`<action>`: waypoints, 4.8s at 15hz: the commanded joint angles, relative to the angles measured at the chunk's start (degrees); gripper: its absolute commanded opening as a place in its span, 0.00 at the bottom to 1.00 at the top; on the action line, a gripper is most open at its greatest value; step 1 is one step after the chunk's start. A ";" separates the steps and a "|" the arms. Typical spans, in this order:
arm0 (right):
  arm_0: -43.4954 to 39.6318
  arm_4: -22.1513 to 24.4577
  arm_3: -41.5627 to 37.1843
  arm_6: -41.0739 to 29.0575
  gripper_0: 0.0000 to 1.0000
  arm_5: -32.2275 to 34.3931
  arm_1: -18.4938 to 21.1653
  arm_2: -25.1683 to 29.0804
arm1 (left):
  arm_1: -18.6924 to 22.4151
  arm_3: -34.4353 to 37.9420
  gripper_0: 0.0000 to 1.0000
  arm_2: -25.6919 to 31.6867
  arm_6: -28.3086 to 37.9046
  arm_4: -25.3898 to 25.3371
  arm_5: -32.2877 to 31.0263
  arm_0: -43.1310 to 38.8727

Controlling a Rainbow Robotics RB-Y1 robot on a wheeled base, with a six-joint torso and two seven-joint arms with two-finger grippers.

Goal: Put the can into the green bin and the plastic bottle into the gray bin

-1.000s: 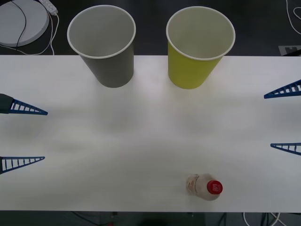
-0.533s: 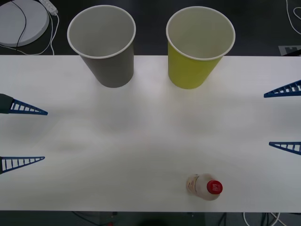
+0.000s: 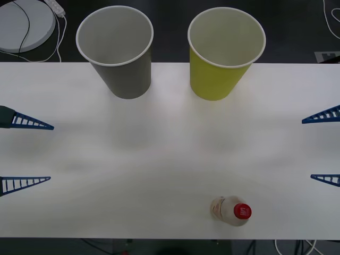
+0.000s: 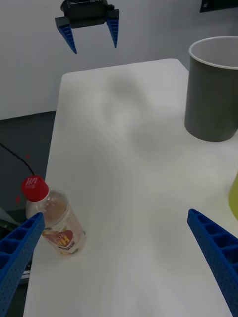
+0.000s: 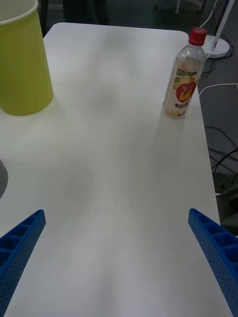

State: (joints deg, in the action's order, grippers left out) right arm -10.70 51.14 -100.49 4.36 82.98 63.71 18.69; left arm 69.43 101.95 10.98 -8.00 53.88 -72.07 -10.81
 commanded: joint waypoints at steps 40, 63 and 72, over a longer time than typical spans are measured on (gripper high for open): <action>4.20 3.44 26.66 38.26 1.00 -1.77 -17.83 -29.33 | 0.00 0.00 1.00 0.00 0.00 0.00 -0.01 0.00; 9.82 -3.95 25.79 41.43 1.00 -9.50 -17.83 -43.13 | 0.00 0.00 1.00 0.00 0.00 0.00 -0.01 0.00; 11.32 -6.14 25.43 42.22 1.00 -12.14 -17.83 -46.82 | 0.00 0.00 1.00 0.00 0.00 0.00 -0.01 0.00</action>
State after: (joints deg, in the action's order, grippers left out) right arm 0.48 45.37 -75.05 46.41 71.17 45.87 -27.62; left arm 69.43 101.95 10.99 -8.00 53.88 -72.07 -10.81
